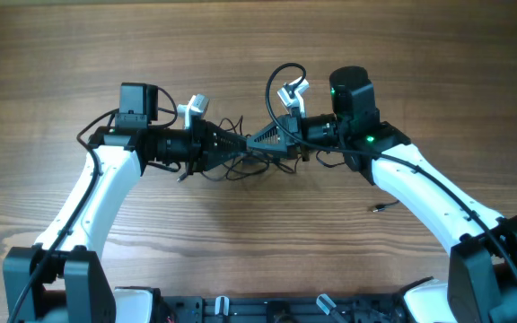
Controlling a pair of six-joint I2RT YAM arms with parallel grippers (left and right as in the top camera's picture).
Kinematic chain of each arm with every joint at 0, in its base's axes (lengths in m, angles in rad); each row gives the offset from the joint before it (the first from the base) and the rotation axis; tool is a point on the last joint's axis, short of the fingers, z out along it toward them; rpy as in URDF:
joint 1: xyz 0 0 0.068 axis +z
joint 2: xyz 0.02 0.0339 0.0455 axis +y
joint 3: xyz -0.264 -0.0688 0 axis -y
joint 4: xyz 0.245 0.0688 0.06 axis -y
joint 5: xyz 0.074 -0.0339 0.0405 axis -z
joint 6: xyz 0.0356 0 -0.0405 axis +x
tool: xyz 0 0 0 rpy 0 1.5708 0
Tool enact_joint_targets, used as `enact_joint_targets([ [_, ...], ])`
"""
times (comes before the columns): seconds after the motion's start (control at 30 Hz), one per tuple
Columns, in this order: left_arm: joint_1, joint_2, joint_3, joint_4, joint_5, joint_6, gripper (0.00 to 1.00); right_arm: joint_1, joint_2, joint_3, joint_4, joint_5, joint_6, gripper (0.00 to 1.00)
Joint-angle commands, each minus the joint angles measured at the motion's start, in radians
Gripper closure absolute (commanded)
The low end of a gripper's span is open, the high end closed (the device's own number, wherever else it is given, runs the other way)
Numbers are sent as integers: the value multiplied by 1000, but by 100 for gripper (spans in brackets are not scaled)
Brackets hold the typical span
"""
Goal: Untangle cables
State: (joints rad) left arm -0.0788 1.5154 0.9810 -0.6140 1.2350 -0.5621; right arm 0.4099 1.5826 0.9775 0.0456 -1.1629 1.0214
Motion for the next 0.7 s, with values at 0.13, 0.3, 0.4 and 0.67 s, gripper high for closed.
enact_joint_targets([
  [0.13, -5, 3, 1, 6, -6, -23, 84, 5, -16, 11, 2, -17, 3, 96],
  [0.3, -5, 3, 1, 8, -5, -23, 89, 5, -16, 11, 2, -17, 3, 96],
  [0.4, -5, 3, 1, 7, -5, -23, 90, 5, -16, 11, 2, -16, 2, 96],
  [0.67, -5, 3, 1, 8, 6, -30, 87, 5, -16, 11, 2, -13, 3, 96],
])
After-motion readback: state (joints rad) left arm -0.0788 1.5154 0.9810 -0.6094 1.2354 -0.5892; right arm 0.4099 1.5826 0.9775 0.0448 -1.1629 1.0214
